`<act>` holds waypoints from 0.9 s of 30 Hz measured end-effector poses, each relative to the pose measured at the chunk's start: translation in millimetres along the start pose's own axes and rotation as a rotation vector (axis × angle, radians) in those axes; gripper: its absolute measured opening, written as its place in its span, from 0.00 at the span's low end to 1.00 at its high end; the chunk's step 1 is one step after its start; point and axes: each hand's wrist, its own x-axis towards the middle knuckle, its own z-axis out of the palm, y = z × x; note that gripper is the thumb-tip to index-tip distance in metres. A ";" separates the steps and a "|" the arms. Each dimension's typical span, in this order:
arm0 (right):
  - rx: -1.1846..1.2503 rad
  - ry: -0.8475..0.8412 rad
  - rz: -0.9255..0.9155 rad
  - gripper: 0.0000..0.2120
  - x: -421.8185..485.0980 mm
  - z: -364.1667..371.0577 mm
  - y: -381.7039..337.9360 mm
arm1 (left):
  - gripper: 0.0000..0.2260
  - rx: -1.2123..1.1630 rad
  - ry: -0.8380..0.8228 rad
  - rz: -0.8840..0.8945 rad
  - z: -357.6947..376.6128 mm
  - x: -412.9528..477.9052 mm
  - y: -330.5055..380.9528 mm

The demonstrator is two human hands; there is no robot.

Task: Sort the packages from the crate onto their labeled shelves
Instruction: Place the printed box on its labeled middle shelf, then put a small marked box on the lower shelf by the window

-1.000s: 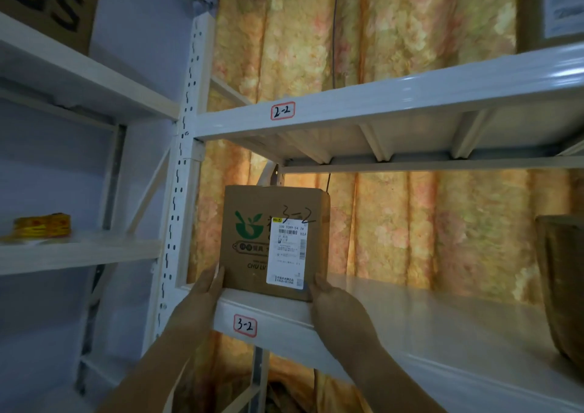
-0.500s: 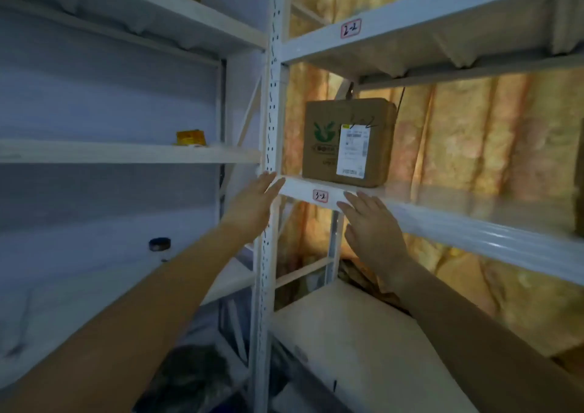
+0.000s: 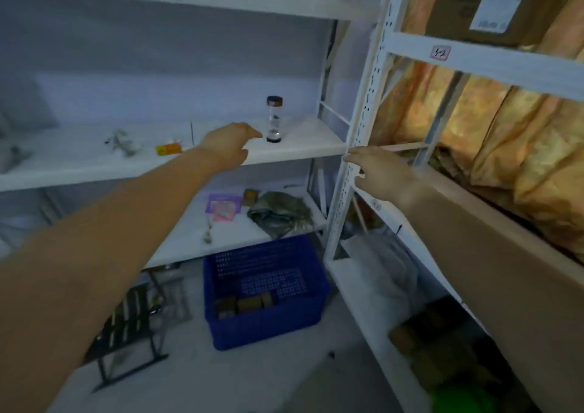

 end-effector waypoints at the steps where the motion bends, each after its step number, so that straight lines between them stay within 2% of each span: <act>1: 0.006 -0.015 -0.017 0.25 5.7 8.2 -12.4 | 0.23 0.004 -0.014 -0.021 3.0 -8.2 -9.8; 8: 0.125 -0.150 -0.097 0.22 85.8 88.8 -90.6 | 0.23 -0.026 -0.100 -0.135 51.3 -36.9 -92.4; 15: 0.307 -0.321 -0.095 0.20 167.2 224.0 -156.5 | 0.23 -0.055 -0.315 -0.237 169.1 -46.7 -199.6; 23: 0.313 -0.508 -0.065 0.21 204.3 378.4 -166.9 | 0.24 -0.098 -0.530 -0.289 327.9 -28.8 -237.1; 27: 0.313 -0.588 -0.068 0.19 223.6 456.5 -151.8 | 0.25 -0.152 -0.599 -0.377 411.4 -22.9 -244.7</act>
